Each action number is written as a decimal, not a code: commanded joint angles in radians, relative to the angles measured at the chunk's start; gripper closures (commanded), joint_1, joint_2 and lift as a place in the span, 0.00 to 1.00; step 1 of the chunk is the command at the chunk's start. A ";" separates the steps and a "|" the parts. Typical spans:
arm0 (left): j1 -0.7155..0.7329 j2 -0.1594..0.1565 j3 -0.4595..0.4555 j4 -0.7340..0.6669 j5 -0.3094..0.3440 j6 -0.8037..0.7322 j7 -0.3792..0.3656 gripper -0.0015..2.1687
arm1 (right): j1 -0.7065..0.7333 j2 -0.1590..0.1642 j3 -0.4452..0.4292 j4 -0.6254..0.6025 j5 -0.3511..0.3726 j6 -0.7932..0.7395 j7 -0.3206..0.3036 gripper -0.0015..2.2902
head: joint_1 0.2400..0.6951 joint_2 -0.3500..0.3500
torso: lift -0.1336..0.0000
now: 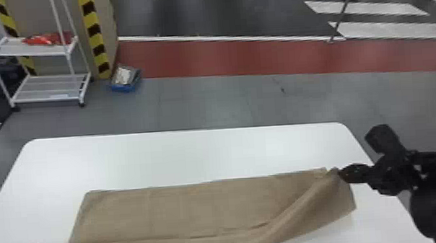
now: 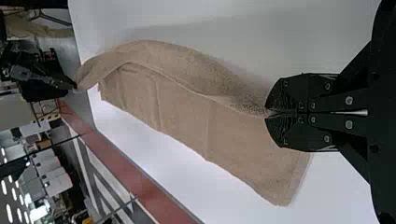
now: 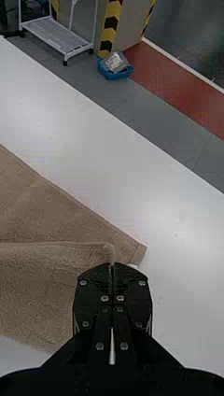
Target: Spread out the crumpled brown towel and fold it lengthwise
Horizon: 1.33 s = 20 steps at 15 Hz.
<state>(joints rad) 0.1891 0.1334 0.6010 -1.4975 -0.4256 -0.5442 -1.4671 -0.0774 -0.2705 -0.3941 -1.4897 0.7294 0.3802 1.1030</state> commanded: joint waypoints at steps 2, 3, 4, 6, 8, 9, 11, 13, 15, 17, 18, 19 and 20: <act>-0.043 -0.003 -0.006 -0.004 0.004 0.068 0.062 0.62 | 0.002 -0.021 -0.065 0.026 -0.031 -0.007 -0.009 0.73 | 1.00 0.23 | 1.00; -0.062 -0.005 -0.010 0.002 -0.001 0.089 0.096 0.62 | 0.004 -0.029 -0.066 0.048 -0.028 -0.007 -0.018 0.73 | 1.00 0.22 | 1.00; -0.068 -0.006 -0.023 0.010 -0.004 0.086 0.129 0.62 | 0.002 -0.035 -0.066 0.068 -0.027 -0.016 -0.022 0.73 | 1.00 0.21 | 1.00; -0.094 -0.005 -0.066 0.052 -0.012 0.089 0.194 0.62 | -0.005 -0.044 -0.063 0.120 -0.012 -0.034 -0.054 0.73 | 1.00 0.20 | 1.00; -0.134 -0.005 -0.093 0.109 -0.045 0.089 0.211 0.62 | -0.010 -0.044 -0.054 0.143 -0.005 -0.034 -0.064 0.73 | 1.00 0.16 | 1.00; -0.154 -0.006 -0.101 0.132 -0.079 0.089 0.212 0.62 | -0.015 -0.044 -0.051 0.154 -0.005 -0.034 -0.071 0.73 | 1.00 0.15 | 1.00; -0.192 -0.005 -0.124 0.171 -0.136 0.129 0.211 0.62 | -0.033 -0.046 -0.046 0.180 0.004 -0.034 -0.077 0.73 | 1.00 0.14 | 1.00; -0.229 0.006 -0.150 0.217 -0.154 0.142 0.221 0.62 | -0.050 -0.046 -0.045 0.200 0.010 -0.034 -0.086 0.73 | 1.00 0.13 | 1.00; -0.257 0.012 -0.153 0.246 -0.182 0.148 0.235 0.62 | -0.073 -0.047 -0.045 0.223 0.013 -0.034 -0.097 0.73 | 1.00 0.13 | 1.00; -0.280 0.025 -0.187 0.269 -0.209 0.203 0.263 0.62 | -0.085 -0.047 -0.037 0.230 0.015 -0.031 -0.100 0.73 | 1.00 0.13 | 1.00; -0.290 0.040 -0.208 0.281 -0.209 0.234 0.274 0.62 | -0.098 -0.046 -0.037 0.236 0.013 -0.031 -0.101 0.73 | 1.00 0.14 | 1.00; -0.303 0.045 -0.217 0.296 -0.211 0.237 0.275 0.62 | -0.107 -0.042 -0.037 0.238 0.013 -0.028 -0.103 0.73 | 1.00 0.14 | 1.00; -0.315 0.046 -0.217 0.307 -0.216 0.240 0.275 0.62 | -0.113 -0.041 -0.039 0.238 0.013 -0.025 -0.103 0.73 | 1.00 0.15 | 1.00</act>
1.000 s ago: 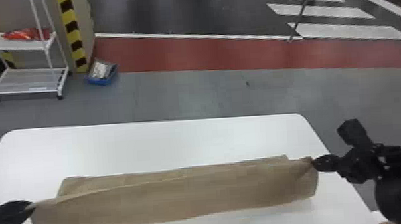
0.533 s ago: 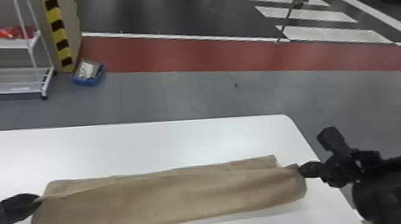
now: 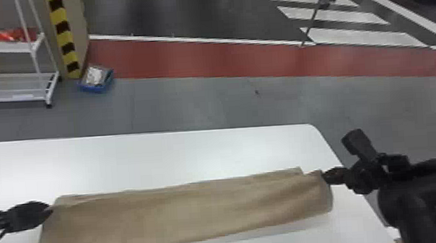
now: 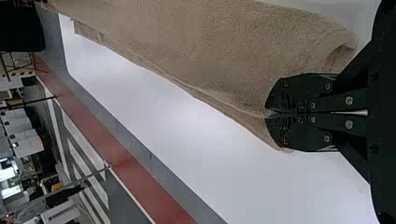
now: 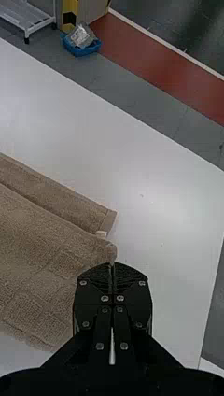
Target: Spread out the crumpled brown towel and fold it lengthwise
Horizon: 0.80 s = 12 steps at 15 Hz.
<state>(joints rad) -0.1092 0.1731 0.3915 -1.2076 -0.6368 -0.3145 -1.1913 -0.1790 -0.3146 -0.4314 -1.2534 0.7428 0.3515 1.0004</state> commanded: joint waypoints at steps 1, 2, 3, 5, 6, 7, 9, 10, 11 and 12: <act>-0.023 0.009 -0.005 0.020 -0.006 0.013 0.001 0.62 | -0.017 0.003 -0.006 0.002 -0.005 0.004 0.000 0.73 | 1.00 0.15 | 1.00; -0.027 0.016 -0.003 0.022 -0.006 0.013 0.007 0.62 | -0.023 0.005 -0.015 0.002 -0.011 0.010 0.000 0.73 | 1.00 0.16 | 1.00; -0.030 0.023 -0.005 0.031 -0.004 0.016 0.010 0.62 | -0.027 0.005 -0.023 0.000 -0.016 0.013 -0.008 0.73 | 1.00 0.16 | 1.00; -0.035 0.031 -0.003 0.043 -0.001 0.016 0.013 0.62 | -0.036 0.005 -0.036 0.000 -0.030 0.010 -0.034 0.73 | 1.00 0.17 | 1.00; -0.035 0.032 -0.002 0.046 -0.001 0.016 0.015 0.62 | -0.048 0.005 -0.041 0.003 -0.033 0.013 -0.054 0.73 | 1.00 0.17 | 1.00; -0.035 0.032 -0.005 0.049 -0.006 0.016 0.013 0.62 | -0.059 0.003 -0.033 0.022 -0.026 0.013 -0.059 0.73 | 1.00 0.17 | 1.00; -0.041 0.032 -0.016 0.066 -0.015 0.013 0.013 0.62 | -0.076 0.002 0.002 0.049 -0.014 0.010 -0.068 0.73 | 1.00 0.17 | 1.00; -0.046 0.034 -0.023 0.074 -0.020 0.013 0.013 0.62 | -0.088 0.002 0.022 0.068 -0.007 0.010 -0.075 0.73 | 1.00 0.17 | 1.00; -0.049 0.032 -0.028 0.079 -0.023 0.013 0.013 0.62 | -0.100 0.002 0.031 0.088 0.000 0.010 -0.082 0.73 | 1.00 0.17 | 1.00; -0.052 0.032 -0.036 0.085 -0.023 0.016 0.018 0.62 | -0.116 0.002 0.046 0.108 0.006 0.010 -0.088 0.73 | 1.00 0.18 | 1.00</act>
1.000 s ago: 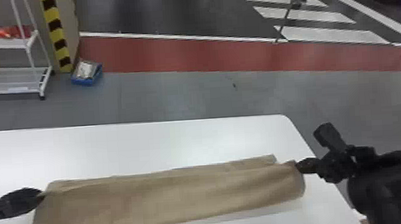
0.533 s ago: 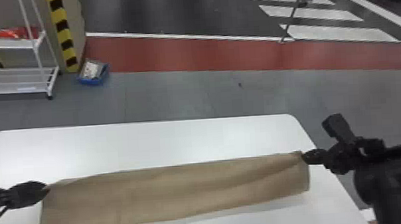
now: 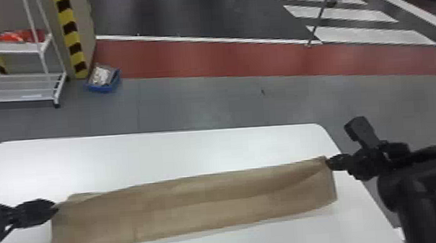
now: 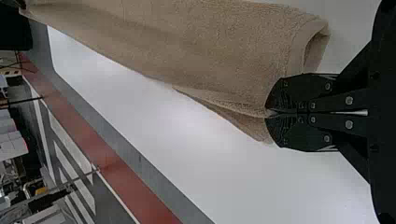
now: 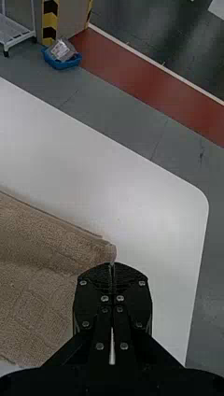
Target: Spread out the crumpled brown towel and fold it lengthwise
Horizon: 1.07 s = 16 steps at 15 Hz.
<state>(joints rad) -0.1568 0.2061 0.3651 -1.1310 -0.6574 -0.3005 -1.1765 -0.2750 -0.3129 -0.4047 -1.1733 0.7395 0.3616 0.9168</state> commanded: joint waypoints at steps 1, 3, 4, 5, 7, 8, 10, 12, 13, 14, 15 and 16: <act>-0.004 -0.001 -0.015 0.008 -0.004 0.002 0.009 0.62 | -0.024 -0.002 0.037 0.040 0.018 0.000 -0.013 0.73 | 1.00 0.18 | 1.00; -0.013 -0.001 -0.023 0.019 -0.005 0.002 0.012 0.62 | -0.052 -0.003 0.047 0.083 0.032 -0.003 -0.029 0.73 | 1.00 0.19 | 1.00; -0.018 -0.001 -0.025 0.022 -0.008 0.002 0.012 0.62 | -0.061 -0.006 0.053 0.101 0.041 -0.003 -0.038 0.73 | 1.00 0.19 | 1.00; -0.020 -0.001 -0.026 0.022 -0.014 0.002 0.012 0.62 | -0.063 -0.006 0.058 0.109 0.054 -0.006 -0.046 0.73 | 1.00 0.19 | 1.00; -0.021 -0.001 -0.035 0.024 -0.018 0.005 0.021 0.62 | -0.066 -0.008 0.075 0.123 0.060 -0.006 -0.052 0.73 | 1.00 0.18 | 1.00; -0.021 -0.001 -0.038 0.025 -0.025 0.008 0.024 0.62 | -0.070 -0.008 0.086 0.132 0.069 -0.003 -0.055 0.73 | 1.00 0.18 | 1.00; -0.023 -0.004 -0.043 0.025 -0.030 0.008 0.040 0.62 | -0.078 -0.008 0.103 0.150 0.083 0.006 -0.082 0.70 | 1.00 0.18 | 1.00; -0.018 -0.008 -0.045 0.025 -0.025 0.008 0.070 0.41 | -0.078 -0.002 0.107 0.152 0.083 0.033 -0.130 0.25 | 1.00 0.18 | 1.00; -0.010 -0.011 -0.045 0.024 -0.021 0.002 0.095 0.19 | -0.078 0.003 0.109 0.150 0.083 0.055 -0.150 0.03 | 1.00 0.18 | 1.00; -0.004 -0.013 -0.043 0.024 -0.002 -0.001 0.129 0.07 | -0.078 0.005 0.109 0.150 0.083 0.064 -0.165 0.00 | 1.00 0.17 | 1.00; 0.003 -0.013 -0.043 0.019 0.015 -0.007 0.150 0.02 | -0.078 0.006 0.109 0.149 0.083 0.086 -0.177 0.00 | 1.00 0.17 | 1.00; 0.006 -0.013 -0.043 0.014 0.018 -0.010 0.158 0.02 | -0.078 0.008 0.109 0.142 0.083 0.110 -0.181 0.00 | 1.00 0.17 | 1.00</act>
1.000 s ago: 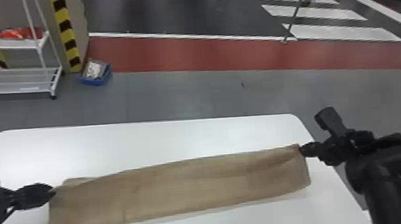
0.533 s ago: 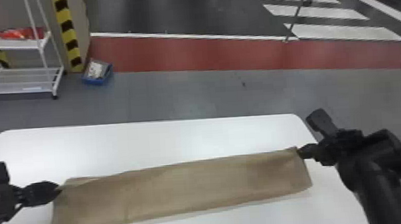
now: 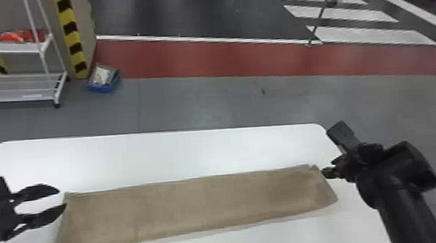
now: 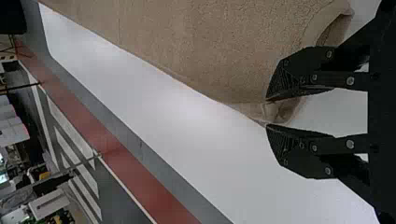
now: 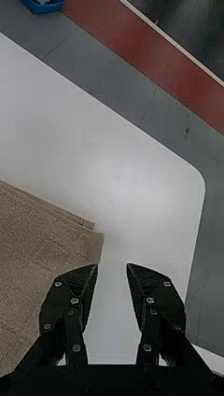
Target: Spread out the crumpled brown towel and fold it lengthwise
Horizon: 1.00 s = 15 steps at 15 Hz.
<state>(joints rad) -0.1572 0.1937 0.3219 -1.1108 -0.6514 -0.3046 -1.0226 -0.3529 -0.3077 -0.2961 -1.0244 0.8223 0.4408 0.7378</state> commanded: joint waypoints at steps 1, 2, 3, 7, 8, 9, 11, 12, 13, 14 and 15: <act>0.013 -0.002 0.003 -0.012 0.016 -0.006 0.007 0.02 | 0.003 0.002 0.000 -0.016 0.000 0.034 -0.001 0.01 | 1.00 0.17 | 1.00; 0.018 -0.003 0.009 -0.021 0.019 -0.006 0.018 0.02 | 0.008 0.004 -0.003 -0.025 0.000 0.037 -0.001 0.01 | 1.00 0.16 | 1.00; 0.027 -0.003 0.014 -0.030 0.023 -0.006 0.019 0.03 | 0.012 0.006 -0.011 -0.034 -0.006 0.043 -0.001 0.01 | 1.00 0.16 | 1.00; 0.053 -0.005 0.057 -0.073 0.050 0.012 0.006 0.03 | 0.035 0.004 -0.060 -0.109 -0.098 0.191 0.011 0.01 | 1.00 0.15 | 1.00; 0.053 -0.003 0.072 -0.075 0.078 0.019 -0.004 0.03 | 0.046 0.002 -0.063 -0.135 -0.129 0.246 0.017 0.01 | 1.00 0.15 | 1.00; 0.051 -0.003 0.078 -0.075 0.095 0.052 -0.011 0.03 | 0.058 0.001 -0.067 -0.141 -0.135 0.258 0.018 0.01 | 1.00 0.15 | 1.00; 0.053 -0.003 0.088 -0.087 0.096 0.077 -0.013 0.03 | 0.058 0.001 -0.075 -0.141 -0.138 0.261 0.018 0.01 | 1.00 0.16 | 1.00; 0.053 -0.003 0.091 -0.093 0.098 0.114 -0.013 0.03 | 0.058 0.001 -0.075 -0.141 -0.147 0.267 0.018 0.01 | 1.00 0.16 | 1.00; 0.053 -0.003 0.097 -0.095 0.099 0.132 -0.013 0.04 | 0.058 0.001 -0.075 -0.141 -0.150 0.270 0.020 0.01 | 1.00 0.17 | 1.00; 0.053 -0.003 0.098 -0.095 0.104 0.163 -0.014 0.04 | 0.058 0.001 -0.077 -0.141 -0.153 0.273 0.018 0.01 | 1.00 0.17 | 1.00; 0.053 -0.003 0.098 -0.095 0.107 0.163 -0.014 0.04 | 0.058 0.001 -0.078 -0.141 -0.155 0.280 0.020 0.01 | 1.00 0.18 | 1.00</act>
<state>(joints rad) -0.1043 0.1903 0.4185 -1.2051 -0.5489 -0.1577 -1.0358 -0.2946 -0.3068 -0.3722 -1.1658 0.6706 0.7131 0.7573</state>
